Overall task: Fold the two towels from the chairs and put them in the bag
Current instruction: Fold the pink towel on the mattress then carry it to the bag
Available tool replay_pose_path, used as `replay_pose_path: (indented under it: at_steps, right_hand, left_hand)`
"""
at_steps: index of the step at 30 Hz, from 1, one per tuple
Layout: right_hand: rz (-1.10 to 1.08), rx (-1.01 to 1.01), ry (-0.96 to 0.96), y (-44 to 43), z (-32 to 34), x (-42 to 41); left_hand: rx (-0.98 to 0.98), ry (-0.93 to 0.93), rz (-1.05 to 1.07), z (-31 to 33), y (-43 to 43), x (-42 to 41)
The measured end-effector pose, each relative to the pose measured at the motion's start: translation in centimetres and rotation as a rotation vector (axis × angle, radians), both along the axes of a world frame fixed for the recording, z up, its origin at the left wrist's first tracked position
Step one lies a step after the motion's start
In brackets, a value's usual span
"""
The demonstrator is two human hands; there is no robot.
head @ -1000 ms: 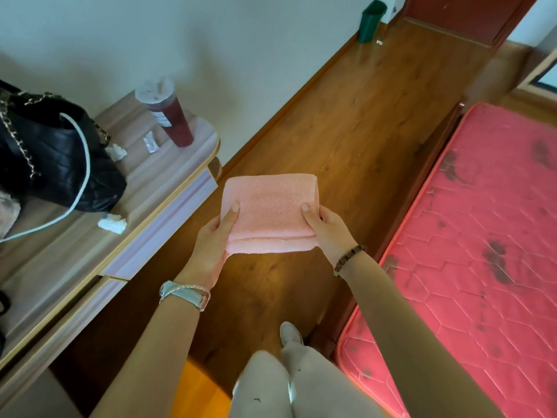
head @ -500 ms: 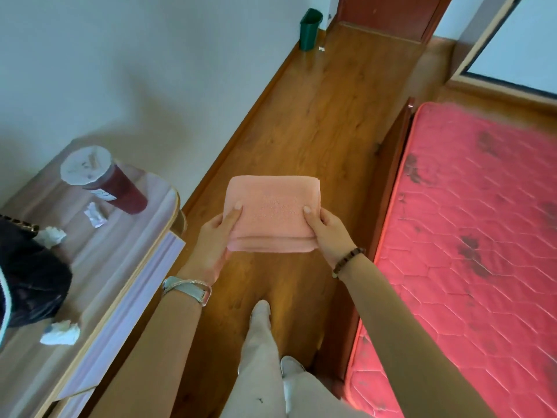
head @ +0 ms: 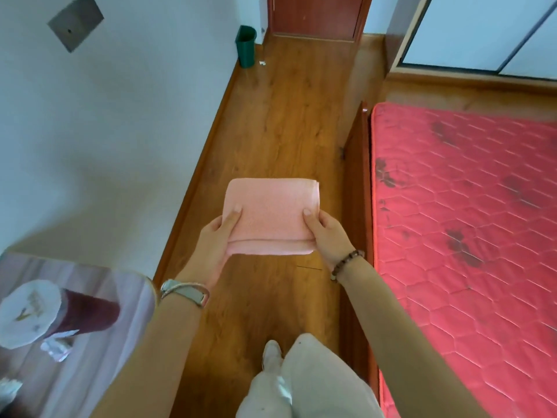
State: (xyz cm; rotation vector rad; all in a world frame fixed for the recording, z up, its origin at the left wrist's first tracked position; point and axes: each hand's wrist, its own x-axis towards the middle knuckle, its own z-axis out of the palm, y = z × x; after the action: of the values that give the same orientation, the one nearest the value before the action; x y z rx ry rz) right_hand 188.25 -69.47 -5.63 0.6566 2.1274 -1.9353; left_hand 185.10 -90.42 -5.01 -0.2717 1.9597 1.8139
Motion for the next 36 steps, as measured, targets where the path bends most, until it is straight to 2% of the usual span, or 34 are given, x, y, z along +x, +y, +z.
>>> replay_pose_path:
  at_steps: [9,17,27,36]
  right_hand:
    - [-0.102,-0.031,0.014,4.2,-0.4,-7.4]
    - [-0.162,-0.087,0.006,11.2,-1.3,-16.1]
    - [-0.154,-0.096,0.048,20.7,0.9,-28.5]
    - [-0.188,-0.110,0.075,25.1,0.8,-36.7]
  left_hand:
    - [-0.018,-0.033,-0.054,-0.2,4.6,-9.0]
    - [-0.055,-0.041,-0.069,-1.8,12.1,-19.1]
    - [-0.017,-0.007,-0.087,-0.9,21.3,-32.1]
    - [-0.028,-0.002,-0.111,-1.1,25.7,-42.0]
